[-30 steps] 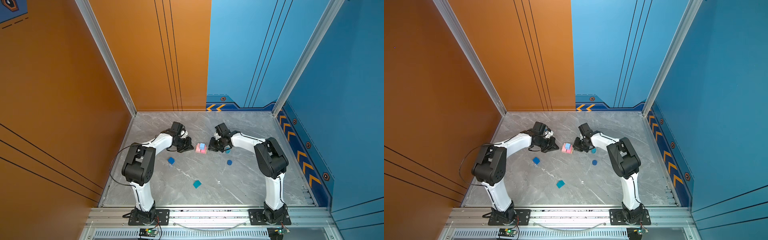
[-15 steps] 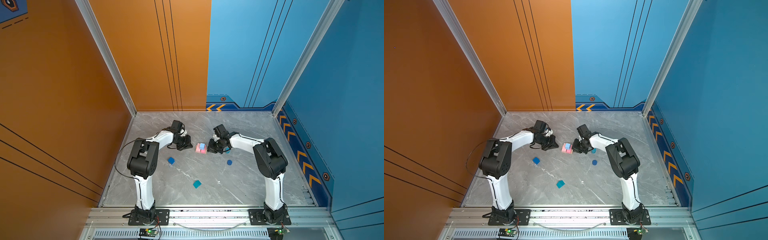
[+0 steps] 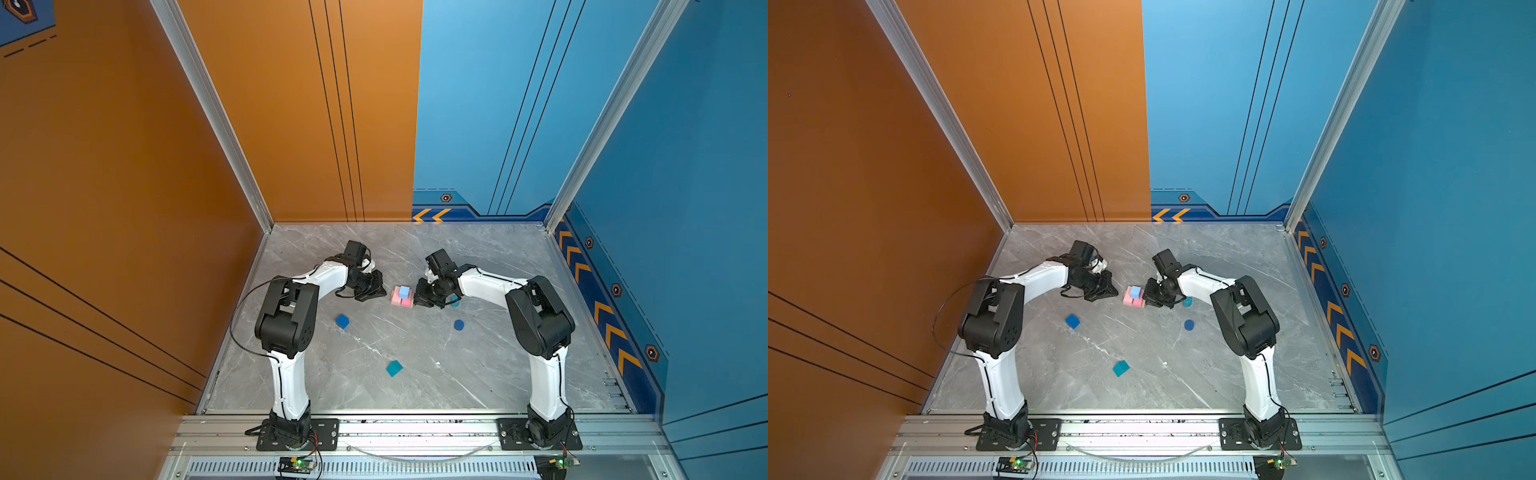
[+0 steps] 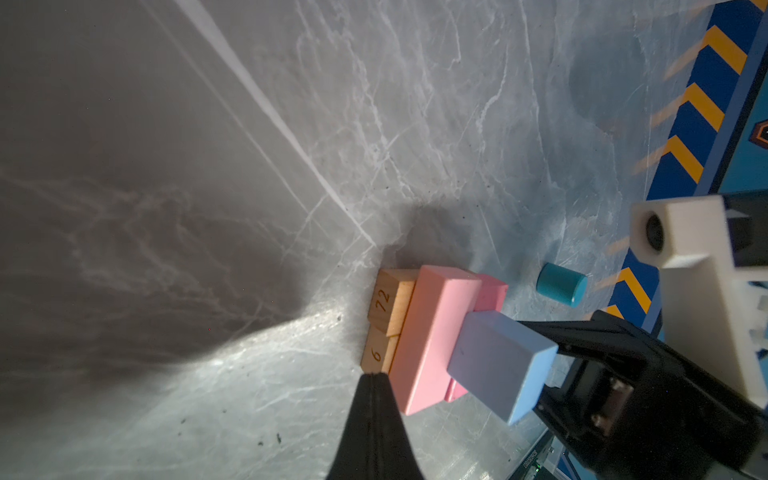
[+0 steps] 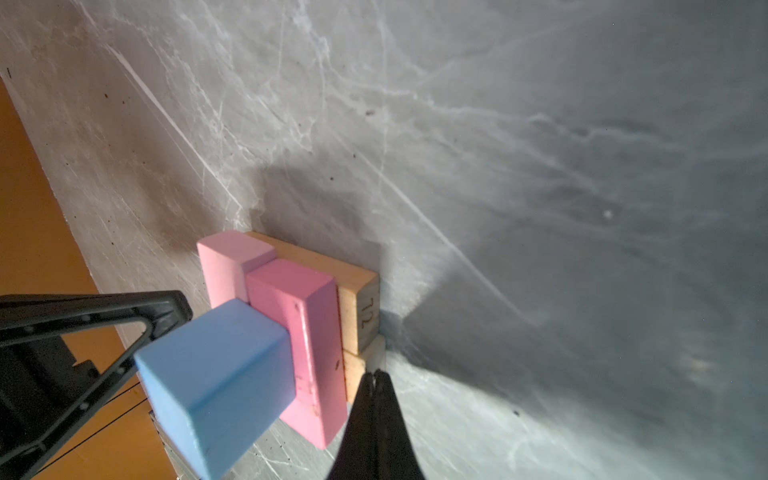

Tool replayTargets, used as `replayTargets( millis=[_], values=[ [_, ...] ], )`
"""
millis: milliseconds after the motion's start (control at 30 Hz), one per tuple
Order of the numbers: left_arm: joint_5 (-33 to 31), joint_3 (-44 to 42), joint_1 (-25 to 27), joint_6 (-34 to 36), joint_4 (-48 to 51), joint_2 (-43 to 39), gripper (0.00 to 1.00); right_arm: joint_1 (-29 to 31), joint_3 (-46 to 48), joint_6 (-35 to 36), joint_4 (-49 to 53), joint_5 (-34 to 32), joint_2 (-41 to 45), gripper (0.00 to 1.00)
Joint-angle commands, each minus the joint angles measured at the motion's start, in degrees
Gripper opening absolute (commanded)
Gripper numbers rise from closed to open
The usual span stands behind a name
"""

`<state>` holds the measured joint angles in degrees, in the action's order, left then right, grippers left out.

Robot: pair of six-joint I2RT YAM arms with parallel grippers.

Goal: Build the wood block tower

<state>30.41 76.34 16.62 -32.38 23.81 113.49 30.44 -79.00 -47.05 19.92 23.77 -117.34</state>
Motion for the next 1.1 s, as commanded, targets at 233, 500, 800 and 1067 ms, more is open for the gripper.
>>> replayTargets(
  millis=[233,500,800,1067],
  values=[
    [-0.4,3.4,1.7,1.5,1.8,1.6,0.00,0.1,-0.4,-0.6,1.1,-1.2,1.5,0.00],
    [-0.4,5.3,2.2,1.5,2.3,3.4,0.00,-0.1,-1.3,-0.3,2.0,-2.3,2.9,0.00],
    [-0.3,5.9,2.3,1.5,2.5,4.1,0.00,-0.3,-2.5,-0.3,2.3,-2.5,2.8,0.00],
    [-0.1,6.2,2.8,1.4,2.5,4.4,0.00,-0.3,-3.4,-0.2,2.2,-2.5,2.3,0.00]
  ],
)
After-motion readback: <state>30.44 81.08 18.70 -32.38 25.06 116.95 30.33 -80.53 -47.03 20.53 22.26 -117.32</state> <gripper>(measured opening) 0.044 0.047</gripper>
